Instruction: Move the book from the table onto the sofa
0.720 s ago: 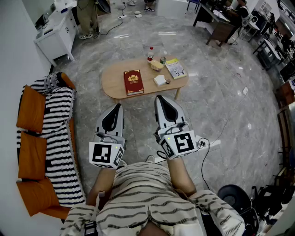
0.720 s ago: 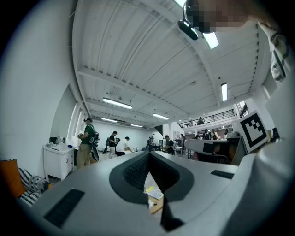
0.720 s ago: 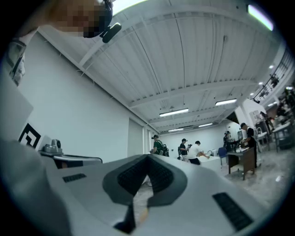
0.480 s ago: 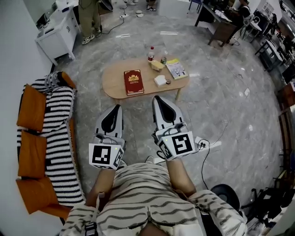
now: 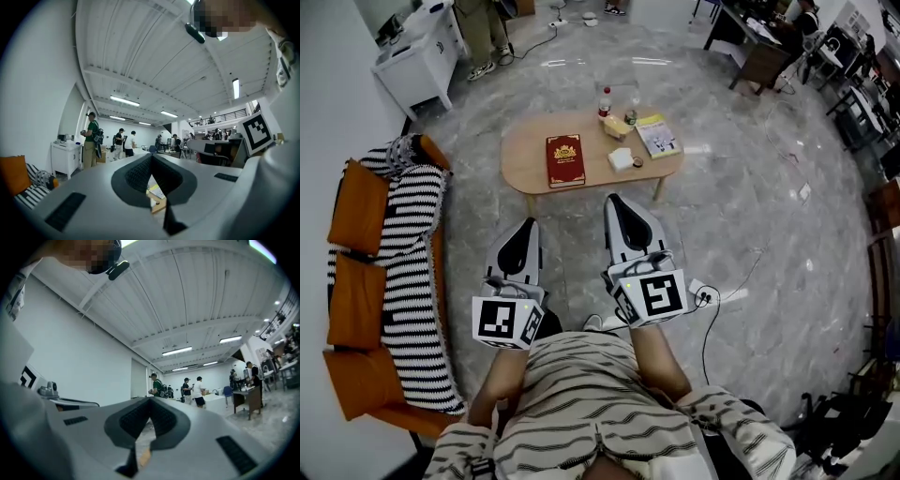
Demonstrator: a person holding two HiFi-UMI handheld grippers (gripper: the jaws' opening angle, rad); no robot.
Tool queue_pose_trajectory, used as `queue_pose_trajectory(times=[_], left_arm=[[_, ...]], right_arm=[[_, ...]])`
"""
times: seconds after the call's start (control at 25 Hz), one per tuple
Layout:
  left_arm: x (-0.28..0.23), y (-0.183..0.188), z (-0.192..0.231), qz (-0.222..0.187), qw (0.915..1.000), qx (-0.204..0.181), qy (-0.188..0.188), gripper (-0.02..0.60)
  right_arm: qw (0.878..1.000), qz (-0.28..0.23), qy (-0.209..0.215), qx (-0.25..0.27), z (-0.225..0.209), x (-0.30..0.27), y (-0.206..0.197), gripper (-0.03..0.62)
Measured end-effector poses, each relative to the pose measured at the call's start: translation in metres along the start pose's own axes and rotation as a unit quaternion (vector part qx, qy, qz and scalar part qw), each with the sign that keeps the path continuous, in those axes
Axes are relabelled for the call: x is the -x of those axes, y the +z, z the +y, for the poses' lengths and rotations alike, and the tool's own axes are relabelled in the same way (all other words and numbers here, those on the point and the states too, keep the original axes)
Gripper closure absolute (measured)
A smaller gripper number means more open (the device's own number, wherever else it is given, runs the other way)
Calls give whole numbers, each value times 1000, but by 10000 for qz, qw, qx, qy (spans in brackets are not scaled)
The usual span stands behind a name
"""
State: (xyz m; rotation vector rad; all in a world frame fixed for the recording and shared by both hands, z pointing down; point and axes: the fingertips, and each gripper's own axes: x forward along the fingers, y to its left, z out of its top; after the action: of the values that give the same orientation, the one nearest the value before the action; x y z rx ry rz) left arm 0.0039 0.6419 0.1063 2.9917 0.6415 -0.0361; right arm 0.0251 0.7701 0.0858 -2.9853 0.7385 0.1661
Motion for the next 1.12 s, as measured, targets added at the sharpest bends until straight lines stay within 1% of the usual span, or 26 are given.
queue_pose_trajectory(times=[0.16, 0.28, 0.44, 0.56, 0.72, 1.0, 1.12], left_arm=[[-8, -16, 4, 136, 9999, 17, 98, 577], [-23, -20, 21, 173, 9997, 80, 163, 577], [-67, -32, 48, 216, 9995, 186, 130, 577], [-110, -34, 72, 156, 9997, 205, -6, 577], [-168, -27, 114, 131, 9994, 277, -171, 577], [-256, -28, 200, 220, 9983, 452, -290, 577], [-285, -30, 232, 268, 9978, 498, -357, 577]], right_arm=[[9998, 103, -61, -187, -11, -11, -14, 589], [9997, 154, -35, -201, -13, -32, -24, 589], [9995, 279, -40, -162, -25, -75, -41, 589], [9993, 267, -229, -113, -43, -118, -47, 589], [9986, 337, -396, -71, -62, -181, -48, 589], [9979, 464, -453, -77, -74, -296, -61, 589], [9975, 497, -493, -87, -76, -339, -67, 589]])
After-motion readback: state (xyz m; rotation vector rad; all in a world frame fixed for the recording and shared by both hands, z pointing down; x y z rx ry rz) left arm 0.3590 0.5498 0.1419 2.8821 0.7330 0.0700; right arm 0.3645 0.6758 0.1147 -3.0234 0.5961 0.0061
